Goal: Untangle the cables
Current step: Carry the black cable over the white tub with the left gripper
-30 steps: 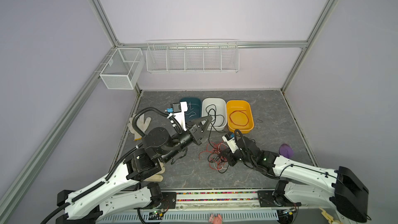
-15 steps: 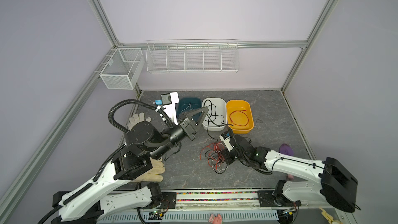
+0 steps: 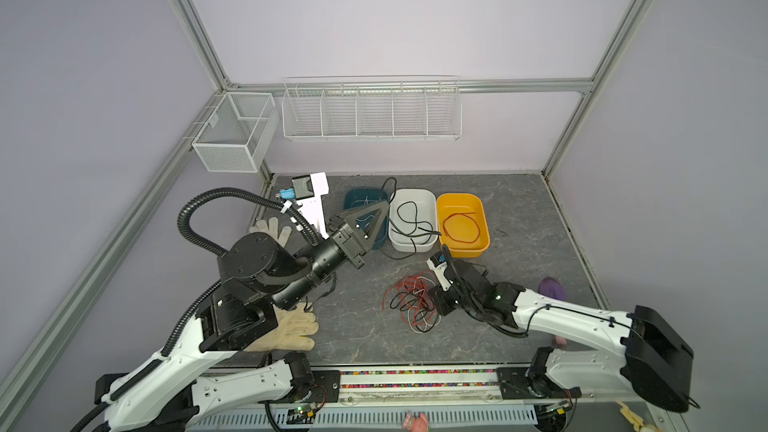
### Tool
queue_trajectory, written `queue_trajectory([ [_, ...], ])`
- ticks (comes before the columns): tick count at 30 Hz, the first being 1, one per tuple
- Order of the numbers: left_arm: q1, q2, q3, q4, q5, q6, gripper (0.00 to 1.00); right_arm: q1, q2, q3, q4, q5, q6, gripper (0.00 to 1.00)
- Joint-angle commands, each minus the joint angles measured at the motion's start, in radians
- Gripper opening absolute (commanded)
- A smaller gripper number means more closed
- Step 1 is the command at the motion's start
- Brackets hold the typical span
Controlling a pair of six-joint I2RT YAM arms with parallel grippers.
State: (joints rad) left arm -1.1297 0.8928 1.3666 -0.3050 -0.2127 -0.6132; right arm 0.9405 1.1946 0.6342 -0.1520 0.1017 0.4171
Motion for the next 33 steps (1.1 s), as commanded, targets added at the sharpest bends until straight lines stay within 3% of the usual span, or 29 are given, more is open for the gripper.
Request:
queue_trajectory([
  [1, 0.037, 0.038, 0.060, -0.100, 0.019, 0.038, 0.00, 0.004, -0.089, -0.044, 0.014, 0.060, 0.008, 0.14],
  [8, 0.205, 0.141, 0.086, -0.155, 0.192, 0.016, 0.00, -0.005, -0.258, -0.097, -0.013, 0.166, 0.012, 0.29],
  [15, 0.328, 0.252, 0.093, -0.117, 0.316, 0.022, 0.00, -0.017, -0.385, -0.135, -0.068, 0.308, 0.046, 0.67],
  [19, 0.387, 0.326, 0.095, -0.076, 0.370, 0.030, 0.00, -0.025, -0.405, -0.142, -0.079, 0.319, 0.052, 0.90],
  [22, 0.419, 0.380, 0.095, -0.047, 0.396, 0.036, 0.00, -0.028, -0.404, -0.139, -0.077, 0.304, 0.051, 0.99],
  [28, 0.464, 0.479, 0.107, 0.003, 0.439, 0.058, 0.00, -0.028, -0.398, -0.144, -0.031, 0.202, 0.022, 0.90],
  [33, 0.494, 0.540, 0.113, 0.028, 0.440, 0.088, 0.00, -0.028, -0.370, -0.131, -0.030, 0.168, 0.014, 0.89],
])
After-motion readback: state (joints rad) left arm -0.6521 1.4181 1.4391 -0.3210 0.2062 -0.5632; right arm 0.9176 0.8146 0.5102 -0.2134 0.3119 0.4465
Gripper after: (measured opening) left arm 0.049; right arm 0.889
